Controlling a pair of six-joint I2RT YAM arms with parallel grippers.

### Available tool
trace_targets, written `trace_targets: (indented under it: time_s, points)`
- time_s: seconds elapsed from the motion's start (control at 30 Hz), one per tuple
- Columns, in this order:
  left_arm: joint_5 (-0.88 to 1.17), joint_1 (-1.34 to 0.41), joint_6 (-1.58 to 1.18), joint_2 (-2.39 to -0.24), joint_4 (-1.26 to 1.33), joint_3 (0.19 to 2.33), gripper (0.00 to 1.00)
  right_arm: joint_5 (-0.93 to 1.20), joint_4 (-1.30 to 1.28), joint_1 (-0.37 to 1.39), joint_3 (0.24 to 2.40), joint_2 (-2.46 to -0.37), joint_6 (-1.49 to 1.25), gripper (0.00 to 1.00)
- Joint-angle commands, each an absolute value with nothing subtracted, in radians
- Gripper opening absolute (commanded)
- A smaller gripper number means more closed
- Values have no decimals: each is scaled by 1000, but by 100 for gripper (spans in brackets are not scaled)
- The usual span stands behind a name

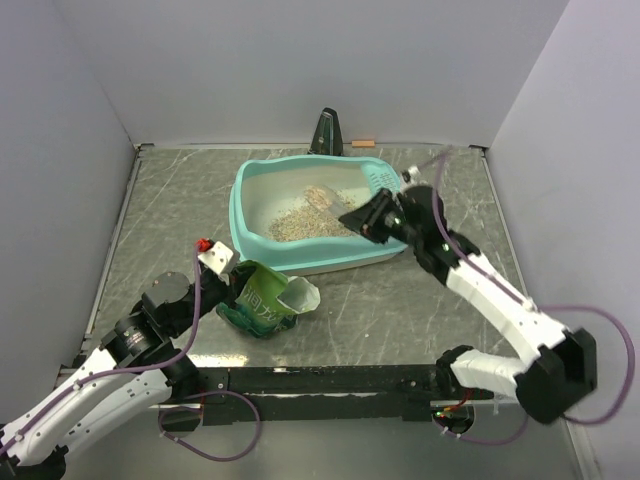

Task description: Fill the litter box with clean litter

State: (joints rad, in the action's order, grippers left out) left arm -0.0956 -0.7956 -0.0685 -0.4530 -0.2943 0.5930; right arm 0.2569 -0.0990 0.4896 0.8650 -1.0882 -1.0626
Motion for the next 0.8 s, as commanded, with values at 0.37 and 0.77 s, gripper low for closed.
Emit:
trace_targets:
  time_s: [0.37, 0.77]
  points:
    - [-92, -799, -89, -439, -264, 594, 1, -153, -791, 561, 1466, -1442, -227, 0]
    - [-100, -798, -91, -436, -270, 595, 1, -417, -865, 765, 1546, -1401, -115, 0]
